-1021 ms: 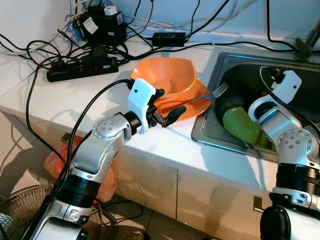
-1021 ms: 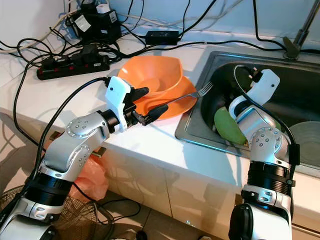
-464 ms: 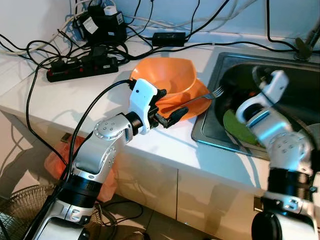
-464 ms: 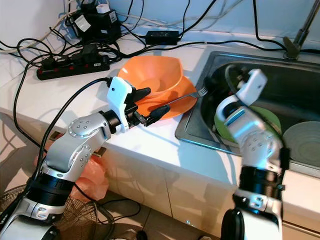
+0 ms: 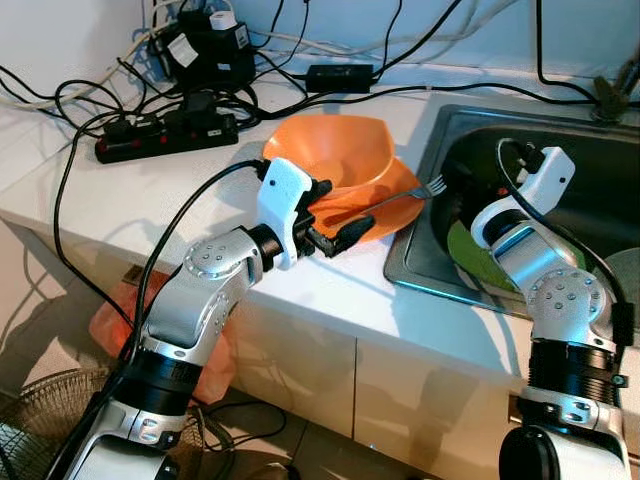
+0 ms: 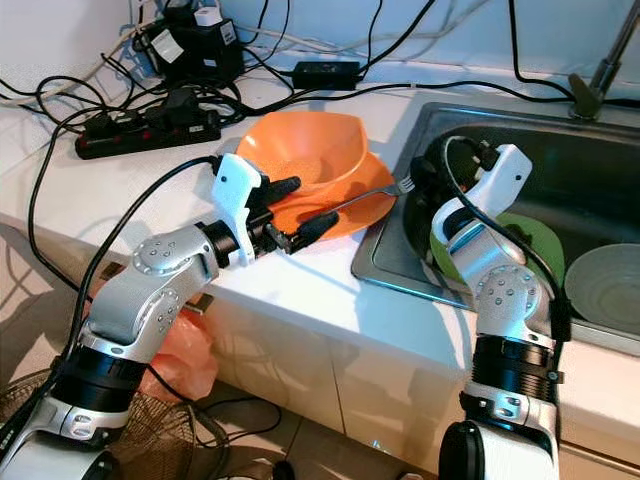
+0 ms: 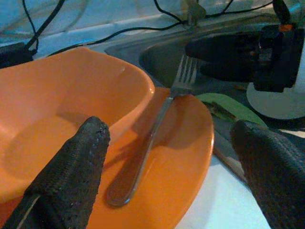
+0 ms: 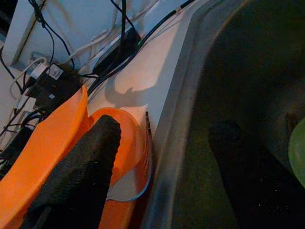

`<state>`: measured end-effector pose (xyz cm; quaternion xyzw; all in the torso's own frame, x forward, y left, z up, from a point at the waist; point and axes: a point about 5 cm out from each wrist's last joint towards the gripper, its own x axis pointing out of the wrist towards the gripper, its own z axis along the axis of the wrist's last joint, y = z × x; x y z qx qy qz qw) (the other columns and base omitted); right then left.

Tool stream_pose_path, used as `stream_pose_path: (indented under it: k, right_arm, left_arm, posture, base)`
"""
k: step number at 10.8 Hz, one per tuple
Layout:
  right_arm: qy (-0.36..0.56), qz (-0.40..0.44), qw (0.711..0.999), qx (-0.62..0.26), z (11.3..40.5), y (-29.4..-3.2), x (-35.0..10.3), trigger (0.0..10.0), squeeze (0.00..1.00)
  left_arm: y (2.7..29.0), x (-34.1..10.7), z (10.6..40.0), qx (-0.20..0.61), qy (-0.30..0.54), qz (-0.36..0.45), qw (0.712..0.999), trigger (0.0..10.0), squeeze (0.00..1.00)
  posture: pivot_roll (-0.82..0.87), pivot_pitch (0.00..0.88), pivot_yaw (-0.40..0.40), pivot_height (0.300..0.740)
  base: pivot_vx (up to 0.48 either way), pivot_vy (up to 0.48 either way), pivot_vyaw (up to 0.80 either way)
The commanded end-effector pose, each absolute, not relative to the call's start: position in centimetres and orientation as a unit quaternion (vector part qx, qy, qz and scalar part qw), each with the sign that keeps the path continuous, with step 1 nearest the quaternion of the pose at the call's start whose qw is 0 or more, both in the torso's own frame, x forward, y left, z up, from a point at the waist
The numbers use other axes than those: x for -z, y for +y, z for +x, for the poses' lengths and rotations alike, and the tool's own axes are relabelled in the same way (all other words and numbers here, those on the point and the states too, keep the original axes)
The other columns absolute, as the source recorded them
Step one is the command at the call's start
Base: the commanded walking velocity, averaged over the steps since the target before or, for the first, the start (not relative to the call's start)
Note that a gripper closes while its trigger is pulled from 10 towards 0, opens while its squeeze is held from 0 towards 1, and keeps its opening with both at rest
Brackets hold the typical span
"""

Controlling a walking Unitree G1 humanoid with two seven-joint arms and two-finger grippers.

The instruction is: Kitchen organization

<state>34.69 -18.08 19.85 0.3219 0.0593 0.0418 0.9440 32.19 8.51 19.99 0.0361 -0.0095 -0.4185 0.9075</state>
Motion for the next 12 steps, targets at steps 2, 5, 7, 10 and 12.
stream_pose_path:
  k: [2,5,7,10,12]
  right_arm:
    - [0.076,0.324,0.942,-0.05,34.8,-17.1,-19.5,10.0,0.0]
    - [0.089,0.334,0.936,-0.059,35.0,-16.4,-19.2,10.0,0.0]
    - [0.089,0.349,0.931,-0.063,35.2,-15.9,-19.2,0.0,0.0]
    - [0.091,0.359,0.927,-0.065,35.5,-15.5,-19.0,0.0,0.0]
    - [0.091,0.365,0.925,-0.056,35.6,-15.8,-18.8,0.0,0.0]
  left_arm:
    - [8.2,-19.8,31.5,0.441,0.0,0.034,0.897,10.0,0.0]
    - [8.2,-19.5,31.1,0.447,0.003,0.036,0.894,10.0,0.0]
    - [8.2,-19.5,31.0,0.447,0.003,0.031,0.894,10.0,0.0]
    - [8.3,-19.5,30.9,0.446,0.003,0.029,0.894,10.0,0.0]
    - [8.3,-19.4,30.8,0.446,0.005,0.027,0.895,10.0,0.0]
  posture:
    - [0.1,0.088,0.114,0.74]
    - [0.11,0.093,0.107,0.74]
    - [0.11,0.093,0.106,0.74]
    - [0.11,0.095,0.101,0.74]
    - [0.11,0.094,0.099,0.74]
  base:
    - [0.0,0.0,0.0]
    - [0.0,0.0,0.0]
    - [0.0,0.0,0.0]
    - [0.0,0.0,0.0]
    - [0.0,0.0,0.0]
